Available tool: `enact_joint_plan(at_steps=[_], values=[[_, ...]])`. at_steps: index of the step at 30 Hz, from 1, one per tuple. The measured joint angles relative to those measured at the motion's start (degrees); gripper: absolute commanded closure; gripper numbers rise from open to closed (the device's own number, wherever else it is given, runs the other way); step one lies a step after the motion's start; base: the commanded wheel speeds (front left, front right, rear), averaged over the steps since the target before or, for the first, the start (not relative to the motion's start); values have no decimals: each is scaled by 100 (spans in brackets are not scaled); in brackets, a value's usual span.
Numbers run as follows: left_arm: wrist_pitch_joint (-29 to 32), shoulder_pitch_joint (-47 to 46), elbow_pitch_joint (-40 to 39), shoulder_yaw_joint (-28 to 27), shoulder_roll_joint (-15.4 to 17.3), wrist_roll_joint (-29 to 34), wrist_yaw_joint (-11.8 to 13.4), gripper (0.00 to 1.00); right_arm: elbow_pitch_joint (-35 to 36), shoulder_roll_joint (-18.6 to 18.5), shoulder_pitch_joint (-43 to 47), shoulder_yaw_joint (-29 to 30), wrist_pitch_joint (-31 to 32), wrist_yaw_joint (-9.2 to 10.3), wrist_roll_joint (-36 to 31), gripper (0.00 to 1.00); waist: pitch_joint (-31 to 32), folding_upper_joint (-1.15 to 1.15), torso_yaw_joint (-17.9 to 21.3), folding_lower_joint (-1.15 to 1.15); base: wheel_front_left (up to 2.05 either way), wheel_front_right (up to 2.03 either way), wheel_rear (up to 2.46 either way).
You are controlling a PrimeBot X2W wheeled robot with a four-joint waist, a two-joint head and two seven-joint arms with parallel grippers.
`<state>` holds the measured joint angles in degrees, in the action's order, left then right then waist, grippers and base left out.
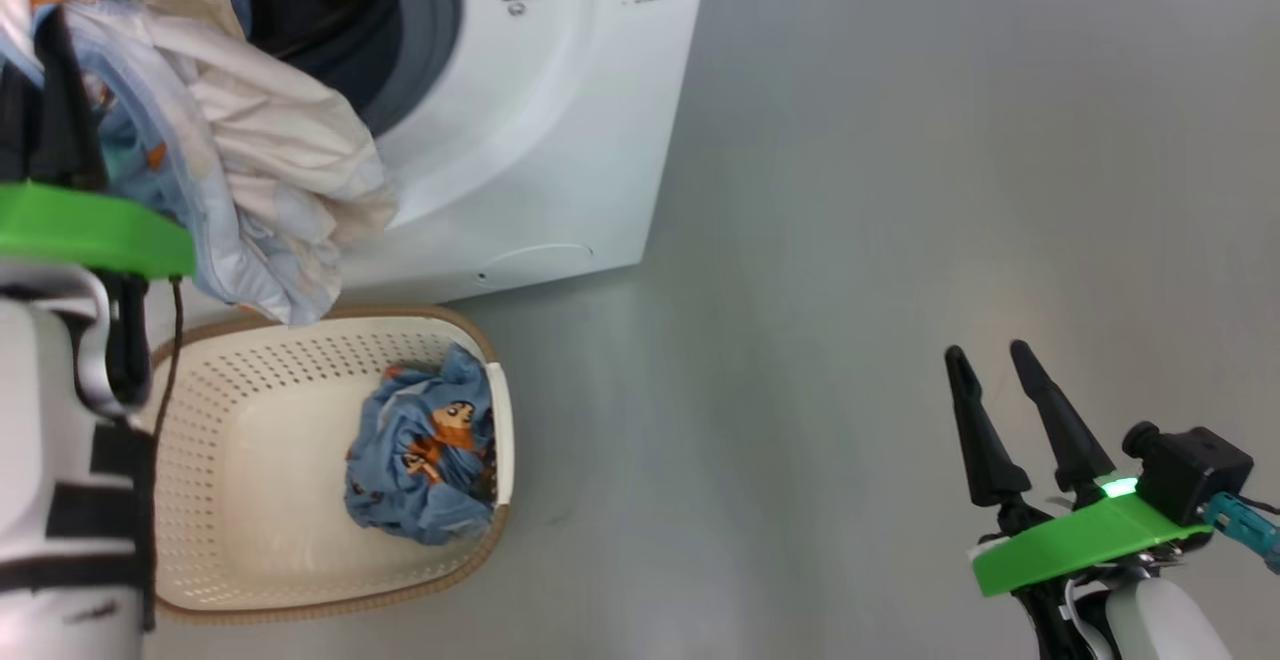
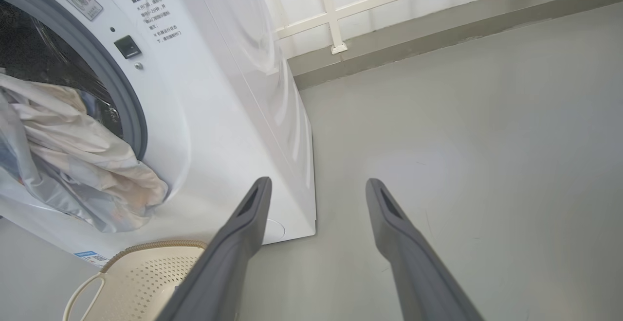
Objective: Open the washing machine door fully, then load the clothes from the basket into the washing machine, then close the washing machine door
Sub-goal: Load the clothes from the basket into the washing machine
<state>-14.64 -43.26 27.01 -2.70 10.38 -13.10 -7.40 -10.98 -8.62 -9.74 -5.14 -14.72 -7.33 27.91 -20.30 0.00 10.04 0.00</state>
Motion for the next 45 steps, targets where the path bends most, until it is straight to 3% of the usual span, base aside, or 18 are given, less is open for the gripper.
enact_joint_plan(at_steps=[12, 18, 24, 28, 35, 39, 43, 45], values=[[0, -1381, 2204, 378, 320, -222, 0, 100, 0, 141, -263, -299, 0, 0, 54, 0, -418, 0, 367, 0, 0, 0, 0], [1, -1953, 3143, 453, 393, -356, 0, 100, -1, 188, -365, -392, 0, 0, 82, 0, -583, 0, 515, 0, 0, 0, 0], [2, -2555, 3887, 528, 664, -349, 4, 100, -1, 254, -468, -542, 0, 0, 99, 0, -747, 0, 724, 0, 0, 0, 0], [2, -2830, 3679, 568, 866, -219, 87, 100, 0, 299, -477, -558, 0, 0, 108, 0, -875, 0, 844, 0, 0, 0, 0], [-1, -2860, 1679, 69, 1038, 25, 261, 100, 27, 365, -603, -559, 0, 0, 108, 0, -1136, 0, 988, 0, 0, 0, 0], [-2, -2678, 1682, 10, 1007, 192, 210, 100, 27, 378, -615, -559, 0, 0, 108, 0, -1191, 0, 992, 0, 0, 0, 0], [-1, -2536, 2276, 8, 934, 249, 199, 100, 25, 383, -646, -563, 0, 0, 108, 0, -1184, 0, 951, 0, 0, 0, 0], [1, -2536, 2586, 22, 910, 240, 153, 57, 34, 383, -689, -566, 0, 0, 108, 0, -1174, 0, 928, 0, 0, 0, 0]])
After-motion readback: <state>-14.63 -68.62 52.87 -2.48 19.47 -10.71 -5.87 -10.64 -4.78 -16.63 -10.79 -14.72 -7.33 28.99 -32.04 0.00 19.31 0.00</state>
